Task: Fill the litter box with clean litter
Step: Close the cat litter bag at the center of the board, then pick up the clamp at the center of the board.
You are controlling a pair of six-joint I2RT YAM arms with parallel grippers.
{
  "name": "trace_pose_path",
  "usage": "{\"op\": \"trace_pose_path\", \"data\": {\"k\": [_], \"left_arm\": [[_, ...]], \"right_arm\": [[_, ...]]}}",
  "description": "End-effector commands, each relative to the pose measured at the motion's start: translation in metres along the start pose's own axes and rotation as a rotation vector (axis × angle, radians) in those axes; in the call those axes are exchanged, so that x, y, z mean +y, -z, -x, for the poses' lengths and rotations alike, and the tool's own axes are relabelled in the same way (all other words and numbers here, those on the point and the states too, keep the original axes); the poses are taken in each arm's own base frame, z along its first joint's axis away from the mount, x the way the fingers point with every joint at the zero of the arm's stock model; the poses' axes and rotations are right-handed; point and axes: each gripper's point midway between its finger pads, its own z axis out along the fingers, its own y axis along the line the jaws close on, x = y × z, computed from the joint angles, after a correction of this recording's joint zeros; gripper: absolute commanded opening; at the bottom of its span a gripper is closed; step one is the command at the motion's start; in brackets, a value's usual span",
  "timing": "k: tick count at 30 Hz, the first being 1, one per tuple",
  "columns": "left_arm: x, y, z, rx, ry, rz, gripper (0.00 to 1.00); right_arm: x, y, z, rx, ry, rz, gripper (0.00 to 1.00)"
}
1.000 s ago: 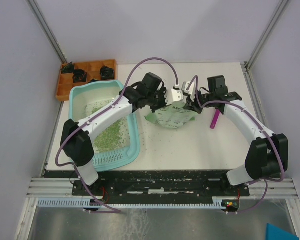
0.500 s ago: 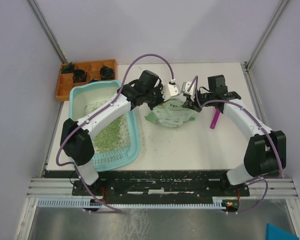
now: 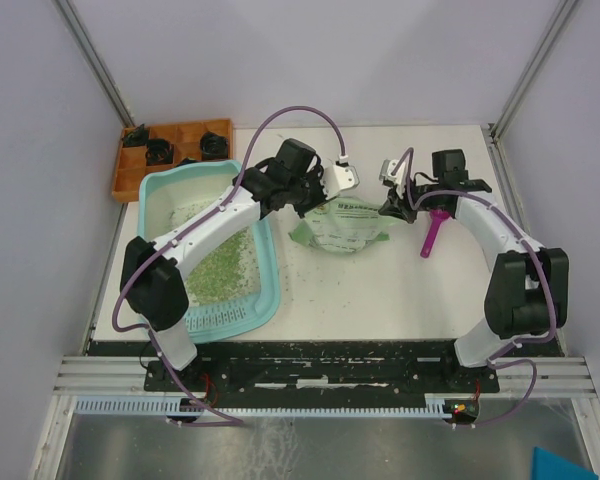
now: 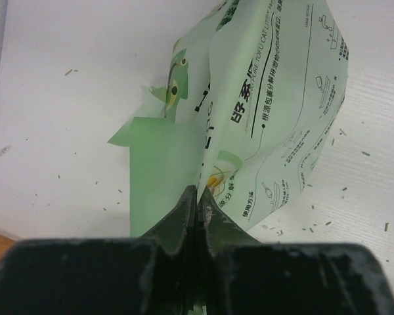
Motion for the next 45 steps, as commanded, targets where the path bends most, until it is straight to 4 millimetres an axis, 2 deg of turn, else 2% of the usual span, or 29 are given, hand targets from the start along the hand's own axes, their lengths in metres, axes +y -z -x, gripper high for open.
{"op": "trace_pose_path", "data": {"k": [1,9,15,22,25,29,34,38,42,45], "left_arm": [[0.063,0.065,-0.011,0.063,0.068,0.253,0.03],[0.063,0.063,-0.012,0.066,0.068,0.249,0.03],[0.063,0.061,-0.011,0.061,0.070,0.246,0.03],[0.062,0.063,-0.007,0.045,0.075,0.242,0.03],[0.061,0.063,-0.004,0.036,0.076,0.234,0.03],[0.058,0.062,-0.001,0.020,0.082,0.233,0.03],[0.048,0.057,0.002,-0.001,0.087,0.225,0.03],[0.041,0.054,0.004,-0.025,0.103,0.219,0.03],[0.043,0.054,0.007,-0.048,0.131,0.245,0.03],[0.047,0.058,0.011,-0.076,0.161,0.275,0.03]], "right_arm": [[-0.036,0.041,-0.062,0.200,-0.083,-0.149,0.02],[-0.053,0.073,-0.074,0.199,-0.132,-0.217,0.02],[-0.057,0.094,-0.092,0.218,-0.164,-0.238,0.02],[-0.060,0.110,-0.100,0.214,-0.193,-0.263,0.02],[-0.066,0.121,-0.094,0.187,-0.236,-0.295,0.02],[-0.076,0.145,-0.066,0.129,-0.339,-0.356,0.03],[-0.094,0.177,-0.033,0.132,-0.537,-0.469,0.14],[-0.105,0.203,-0.027,0.217,-0.702,-0.542,0.18],[-0.105,0.225,-0.041,0.336,-0.820,-0.614,0.20],[-0.092,0.237,-0.055,0.418,-0.891,-0.617,0.27]]}}
